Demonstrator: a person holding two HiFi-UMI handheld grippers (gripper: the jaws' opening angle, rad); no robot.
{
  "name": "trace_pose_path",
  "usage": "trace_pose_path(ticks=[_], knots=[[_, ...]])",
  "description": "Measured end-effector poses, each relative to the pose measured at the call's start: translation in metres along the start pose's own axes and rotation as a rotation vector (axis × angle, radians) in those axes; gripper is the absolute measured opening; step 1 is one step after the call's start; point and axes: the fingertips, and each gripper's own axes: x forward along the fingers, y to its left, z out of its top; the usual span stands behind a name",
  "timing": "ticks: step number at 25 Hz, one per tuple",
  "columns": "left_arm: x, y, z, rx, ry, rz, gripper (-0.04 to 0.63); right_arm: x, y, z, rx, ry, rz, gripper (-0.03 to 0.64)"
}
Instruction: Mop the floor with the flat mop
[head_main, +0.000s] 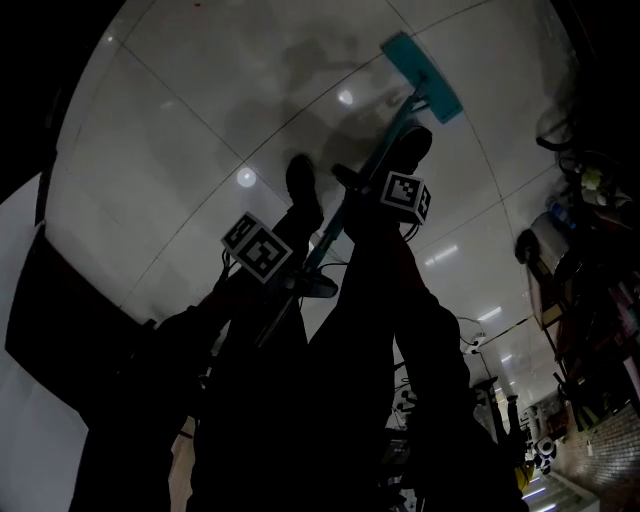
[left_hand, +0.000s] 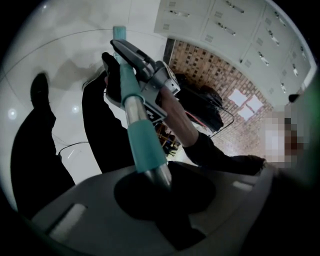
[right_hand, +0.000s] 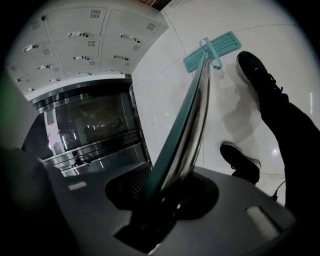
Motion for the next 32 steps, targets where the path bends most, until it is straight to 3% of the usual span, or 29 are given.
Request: trace_pose_path(ticks=[5,15,23,32], knots=[[-0.01,0.012,-0.015,-0.038,-0.029,-0.027,0.075,0.015,-0.011,-0.021,0.014,0.009,0.0,0.15],[-0.011,0.012,-0.007,-0.008,-0.018,-0.02,0.075,0.013,-0.007,-0.009,0.012,-0.016,0.011,0.149],[0.027,-0.019,0.067,-0.003,0.016,0.016,0.074,-0.028,0.002,0.078,0.019,-0.047,0.027,0.149],[0.104,-0.071,0.192,-0.015,0.032,0.02,0.074,-0.101,0.003,0.219,0.016,-0.063,0.021,0.15]])
